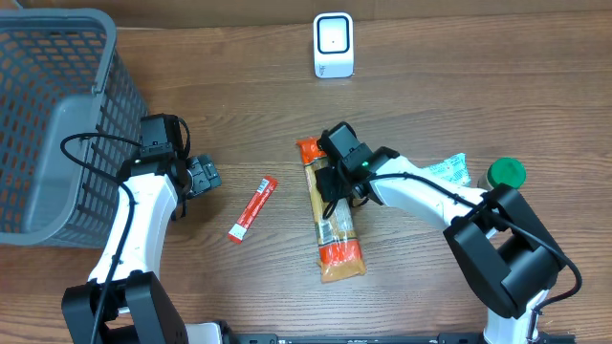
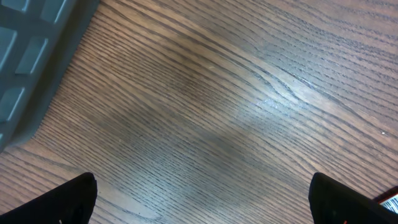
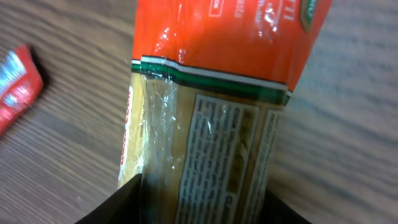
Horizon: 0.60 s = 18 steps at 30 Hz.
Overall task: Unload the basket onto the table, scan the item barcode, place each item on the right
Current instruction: 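Drag the spaghetti pack rightward and rotate it with the right gripper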
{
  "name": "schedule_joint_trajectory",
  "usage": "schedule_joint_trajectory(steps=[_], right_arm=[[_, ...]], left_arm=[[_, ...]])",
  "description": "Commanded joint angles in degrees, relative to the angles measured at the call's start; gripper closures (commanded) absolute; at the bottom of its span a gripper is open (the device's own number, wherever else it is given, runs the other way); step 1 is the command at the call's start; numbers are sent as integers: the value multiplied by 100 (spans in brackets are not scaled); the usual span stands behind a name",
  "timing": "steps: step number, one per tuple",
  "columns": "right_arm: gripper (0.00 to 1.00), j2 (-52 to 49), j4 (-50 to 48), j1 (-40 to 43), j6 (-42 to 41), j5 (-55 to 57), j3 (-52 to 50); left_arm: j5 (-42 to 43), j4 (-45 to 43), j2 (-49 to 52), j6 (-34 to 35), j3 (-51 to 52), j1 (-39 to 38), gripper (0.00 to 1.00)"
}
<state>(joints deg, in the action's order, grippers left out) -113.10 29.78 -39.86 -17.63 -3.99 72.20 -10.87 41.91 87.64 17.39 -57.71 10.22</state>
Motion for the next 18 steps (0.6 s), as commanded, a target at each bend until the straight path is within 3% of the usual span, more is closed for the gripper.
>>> schedule_joint_trajectory(steps=[1,5,7,9,18], right_arm=[[51,105,516,-26,267,636,140],[47,234,1047,-26,901,896,175],[30,243,1161,-24,938,938,175],[22,243,1207,-26,933,872,173],[8,240,1322,-26,938,39,168]], left_arm=[[39,-20,-22,-50,-105,-15,0],[39,-20,-22,-50,-105,-15,0],[39,-20,-22,-50,-105,-15,0],[39,-20,-22,-50,-105,-15,0],[39,-20,-22,-50,-105,-15,0]])
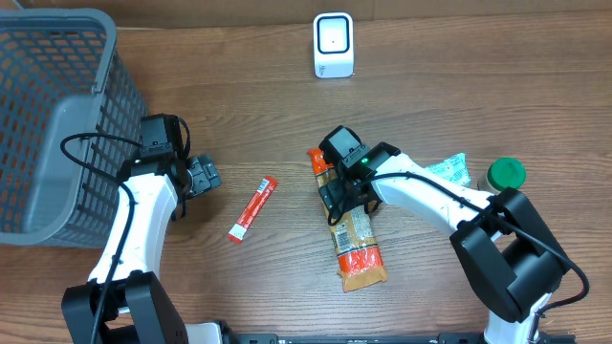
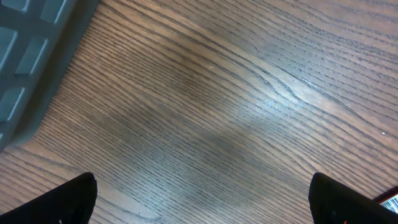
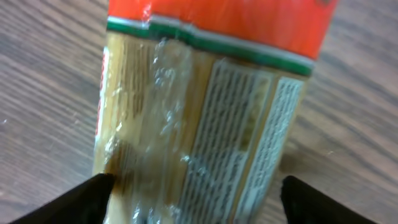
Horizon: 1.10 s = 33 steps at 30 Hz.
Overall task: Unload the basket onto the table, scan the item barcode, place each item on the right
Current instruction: 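Drag the spaghetti pack rightward and rotate it with the right gripper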
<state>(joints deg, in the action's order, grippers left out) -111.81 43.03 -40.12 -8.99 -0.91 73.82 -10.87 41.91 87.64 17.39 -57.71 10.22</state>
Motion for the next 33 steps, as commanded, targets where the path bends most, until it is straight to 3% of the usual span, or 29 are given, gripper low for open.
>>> schedule_joint_trajectory(steps=[1,4,24,33], right_arm=[[5,111,-15,0,76,-286,9],[0,114,-13,0,70,-286,28],[0,-160,81,-514,-101,525,140],[1,-376,1143,-905,310,2531,142]], left_arm=[[39,-20,-22,-50,-105,-15,0],[39,-20,-22,-50,-105,-15,0],[39,-20,-22,-50,-105,-15,0],[39,-20,-22,-50,-105,-15,0]])
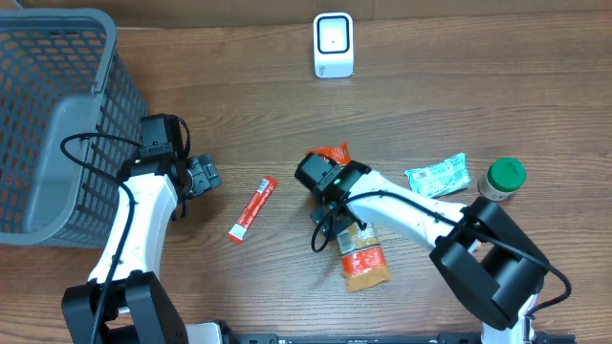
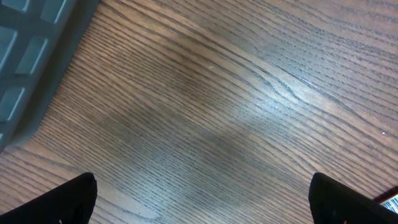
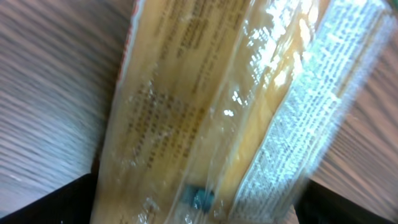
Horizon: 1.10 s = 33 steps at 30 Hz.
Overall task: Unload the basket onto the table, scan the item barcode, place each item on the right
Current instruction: 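Drag the spaghetti pack rightward and rotate it with the right gripper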
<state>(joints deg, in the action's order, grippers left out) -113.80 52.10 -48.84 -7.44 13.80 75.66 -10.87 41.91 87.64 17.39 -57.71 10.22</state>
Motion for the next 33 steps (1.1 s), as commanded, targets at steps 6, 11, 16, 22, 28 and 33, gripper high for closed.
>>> schedule_joint_trajectory(steps=[6,11,16,22,28,33], right_arm=[[2,-177,389,-33,175,1145,-42],[0,-177,-146,24,428,459,-42],[0,-177,-461,321,474,-264,-42],[0,-197,-551,623,472,-407,-42],[13,-208,-837,621,474,-643,-103],[28,-208,-942,621,472,-938,-101]], left_arm=[[39,-20,-22,-50,-105,-15,0],[39,-20,-22,-50,-105,-15,0],[39,-20,-22,-50,-105,-15,0],[39,-20,-22,-50,-105,-15,0],[39,-20,-22,-50,-105,-15,0],[39,-20,-22,-50,-105,-15,0]])
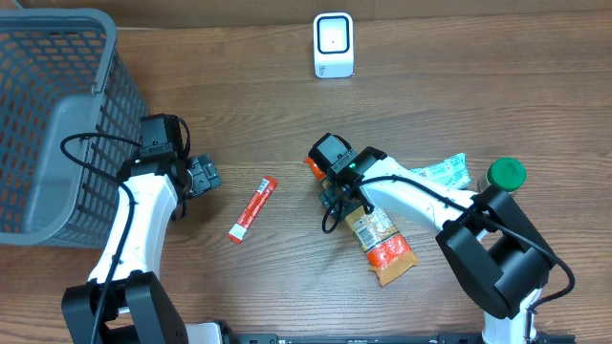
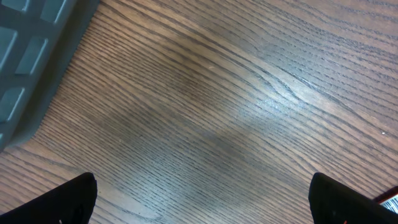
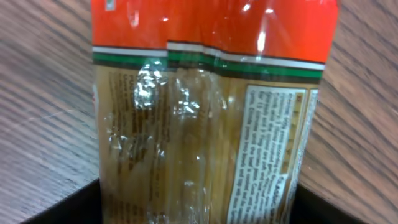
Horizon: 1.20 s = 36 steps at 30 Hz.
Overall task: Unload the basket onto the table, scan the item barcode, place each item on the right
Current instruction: 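Drag the spaghetti pack rightward and rotate it with the right gripper, then lift the spaghetti pack upright with the right gripper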
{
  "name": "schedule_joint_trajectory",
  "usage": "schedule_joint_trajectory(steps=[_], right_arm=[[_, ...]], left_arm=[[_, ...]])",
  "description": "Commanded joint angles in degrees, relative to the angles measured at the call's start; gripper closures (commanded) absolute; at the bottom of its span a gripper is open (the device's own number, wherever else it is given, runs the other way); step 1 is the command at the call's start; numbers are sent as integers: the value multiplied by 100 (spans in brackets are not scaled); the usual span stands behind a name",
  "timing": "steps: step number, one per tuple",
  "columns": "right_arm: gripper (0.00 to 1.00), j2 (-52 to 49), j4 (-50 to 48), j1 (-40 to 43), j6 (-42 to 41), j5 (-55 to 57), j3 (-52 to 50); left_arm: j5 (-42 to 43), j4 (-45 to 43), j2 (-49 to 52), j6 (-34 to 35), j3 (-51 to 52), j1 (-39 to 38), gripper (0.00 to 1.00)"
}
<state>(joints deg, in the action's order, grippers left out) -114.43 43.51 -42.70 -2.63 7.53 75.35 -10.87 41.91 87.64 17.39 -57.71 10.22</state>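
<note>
A long pack of spaghetti [image 1: 375,234] with orange ends lies slanted at mid-table, its free end pointing to the lower right. My right gripper [image 1: 337,178] is shut on its upper part. In the right wrist view the pack [image 3: 205,124] fills the frame between the dark fingers [image 3: 81,208], printed label on the right. The white scanner [image 1: 333,45] stands at the back edge. My left gripper [image 1: 203,177] sits open beside the basket; in its wrist view the left gripper [image 2: 202,200] has only bare wood between the fingertips.
A grey mesh basket [image 1: 48,115] fills the left side. A red stick packet [image 1: 252,208] lies between the arms. A teal packet [image 1: 442,172] and a green-lidded jar [image 1: 506,174] are at the right.
My right gripper has shifted slightly right with the spaghetti pack, and the pack's free end has swung toward the lower right. The wrist view now faces the pack's flat printed side. The left arm is unchanged.
The pack first lay nearly upright in the overhead view with my right gripper over its upper part. Then it sat a little to the right in the gripper. Then it was turned, seen at an angle. Now it slants to the lower right, still gripped.
</note>
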Motion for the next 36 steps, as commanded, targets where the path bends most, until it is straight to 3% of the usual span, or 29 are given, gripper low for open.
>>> schedule_joint_trajectory(steps=[1,9,12,14,29,36], right_arm=[[33,-144,-83,7,-7,-345,-70],[46,-144,11,7,-7,-431,-70],[70,-118,92,7,-7,-439,-24],[92,-42,264,9,-122,-444,94],[96,2695,509,7,-483,140,219],[96,3112,962,7,-485,118,219]], left_arm=[[39,-20,-22,-50,-105,-15,0],[39,-20,-22,-50,-105,-15,0],[39,-20,-22,-50,-105,-15,0],[39,-20,-22,-50,-105,-15,0],[39,-20,-22,-50,-105,-15,0],[39,-20,-22,-50,-105,-15,0]])
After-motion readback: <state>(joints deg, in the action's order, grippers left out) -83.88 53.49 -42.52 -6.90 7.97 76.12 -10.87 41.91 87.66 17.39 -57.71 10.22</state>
